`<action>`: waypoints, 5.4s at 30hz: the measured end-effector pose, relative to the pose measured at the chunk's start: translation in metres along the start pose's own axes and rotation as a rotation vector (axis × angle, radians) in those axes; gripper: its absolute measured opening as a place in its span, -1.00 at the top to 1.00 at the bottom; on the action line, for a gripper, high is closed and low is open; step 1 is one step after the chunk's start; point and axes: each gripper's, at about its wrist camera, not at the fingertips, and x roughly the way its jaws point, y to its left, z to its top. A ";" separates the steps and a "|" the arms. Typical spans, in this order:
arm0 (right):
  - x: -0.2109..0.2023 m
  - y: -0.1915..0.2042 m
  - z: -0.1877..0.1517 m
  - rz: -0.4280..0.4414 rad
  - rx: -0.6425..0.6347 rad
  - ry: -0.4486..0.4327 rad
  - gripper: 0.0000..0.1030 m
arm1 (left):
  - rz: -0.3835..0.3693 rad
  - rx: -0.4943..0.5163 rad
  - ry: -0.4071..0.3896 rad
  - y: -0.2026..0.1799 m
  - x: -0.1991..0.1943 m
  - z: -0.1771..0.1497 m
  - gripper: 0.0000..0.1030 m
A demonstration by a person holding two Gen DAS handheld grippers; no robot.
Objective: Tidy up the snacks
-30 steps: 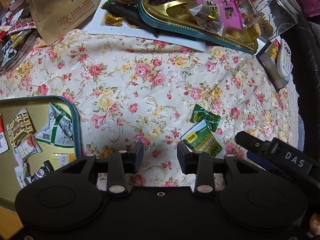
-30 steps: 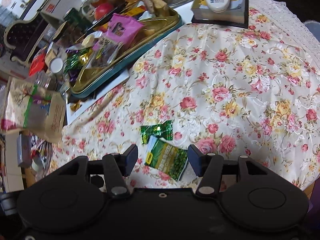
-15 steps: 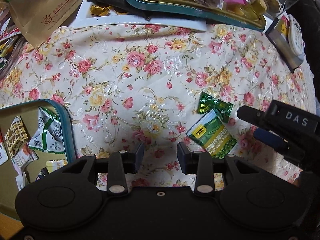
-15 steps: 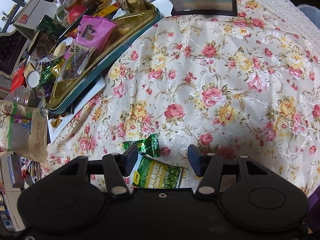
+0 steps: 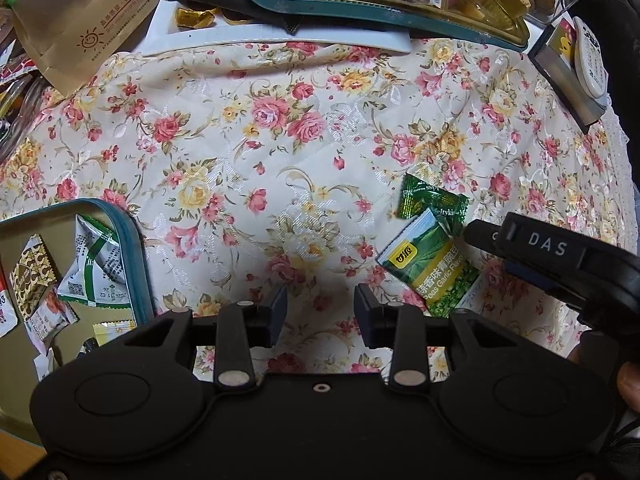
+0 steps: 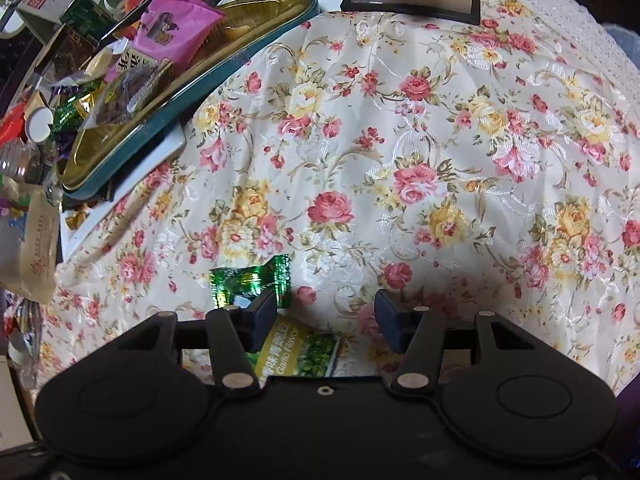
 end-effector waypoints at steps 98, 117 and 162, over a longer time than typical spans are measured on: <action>0.003 0.035 -0.035 0.162 -0.204 0.140 -0.10 | -0.025 -0.139 -0.056 0.054 -0.047 -0.013 0.14; 0.019 0.028 -0.011 0.115 -0.089 0.012 -0.14 | -0.081 -0.158 0.009 0.058 -0.029 -0.010 0.14; -0.054 -0.013 -0.002 0.112 -0.152 -0.195 0.62 | -0.005 -0.580 -0.049 -0.023 0.029 -0.011 0.09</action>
